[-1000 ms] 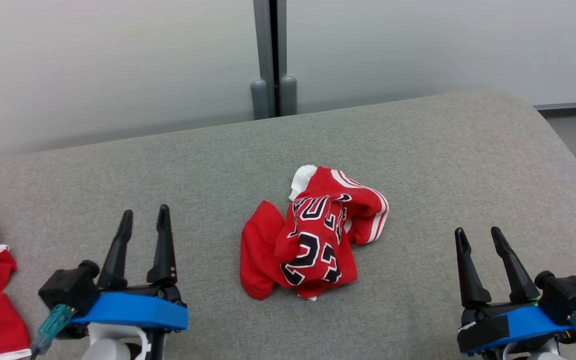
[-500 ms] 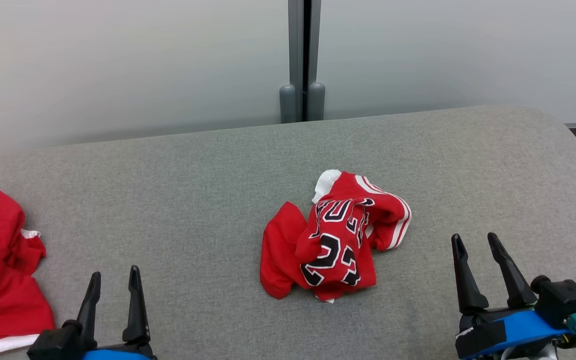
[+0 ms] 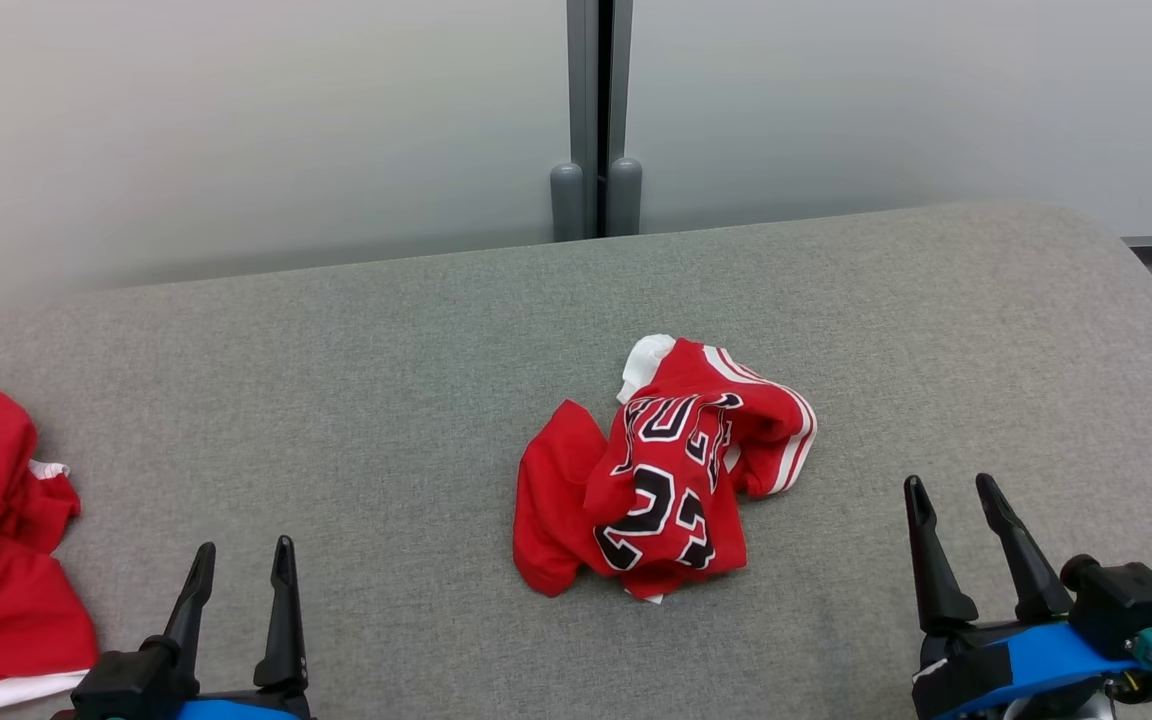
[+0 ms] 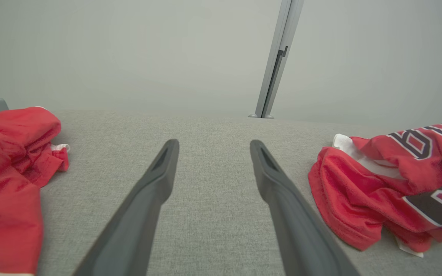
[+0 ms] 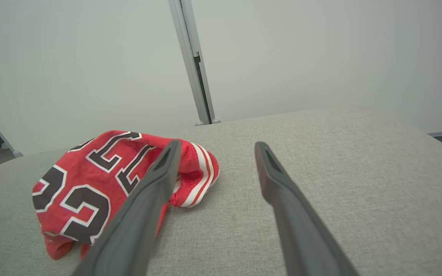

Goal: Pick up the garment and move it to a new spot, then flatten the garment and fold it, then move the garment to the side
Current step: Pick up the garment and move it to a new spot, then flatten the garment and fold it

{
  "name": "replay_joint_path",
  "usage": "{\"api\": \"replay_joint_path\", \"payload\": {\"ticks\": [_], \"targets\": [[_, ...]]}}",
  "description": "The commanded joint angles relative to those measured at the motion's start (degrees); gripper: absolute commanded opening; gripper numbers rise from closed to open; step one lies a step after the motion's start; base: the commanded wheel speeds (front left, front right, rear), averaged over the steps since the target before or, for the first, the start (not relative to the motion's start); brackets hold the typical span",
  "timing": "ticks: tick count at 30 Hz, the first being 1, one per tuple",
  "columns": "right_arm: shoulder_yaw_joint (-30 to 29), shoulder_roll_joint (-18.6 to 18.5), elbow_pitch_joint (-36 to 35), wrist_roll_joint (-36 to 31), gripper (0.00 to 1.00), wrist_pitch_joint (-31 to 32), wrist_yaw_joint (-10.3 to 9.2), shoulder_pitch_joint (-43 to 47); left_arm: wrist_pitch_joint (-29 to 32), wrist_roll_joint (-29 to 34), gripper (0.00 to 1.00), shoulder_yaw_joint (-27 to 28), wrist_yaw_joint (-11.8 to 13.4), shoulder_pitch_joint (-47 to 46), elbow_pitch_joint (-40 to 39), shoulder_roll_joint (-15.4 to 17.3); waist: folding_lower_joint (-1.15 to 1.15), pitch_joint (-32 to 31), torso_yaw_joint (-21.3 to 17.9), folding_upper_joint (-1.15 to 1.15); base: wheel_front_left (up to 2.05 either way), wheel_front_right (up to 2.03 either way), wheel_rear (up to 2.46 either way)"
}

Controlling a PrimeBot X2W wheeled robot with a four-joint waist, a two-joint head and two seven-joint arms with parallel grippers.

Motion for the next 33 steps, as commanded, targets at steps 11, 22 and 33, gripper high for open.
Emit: {"api": "replay_joint_path", "payload": {"ticks": [11,22,33], "targets": [[0.4,-0.1,0.6,0.6,1.00,-0.3,0.03,-0.4,1.4,-0.3,1.00,-0.9,1.4,0.5,-2.4,0.0,0.00,0.3,-0.9,0.00,0.00,0.00,0.00],[1.5,-0.1,0.8,0.9,1.00,-0.6,0.03,-1.2,4.9,-1.2,1.00,-1.9,1.6,-1.6,-5.0,-0.2,0.00,1.4,-2.6,0.00,0.00,0.00,0.00],[5.3,-0.1,1.2,1.4,1.00,-0.9,0.03,-3.4,27.2,-6.5,1.00,-8.3,-2.4,-11.0,2.4,-0.7,0.00,3.8,-7.2,0.00,0.00,0.00,0.00]]}}
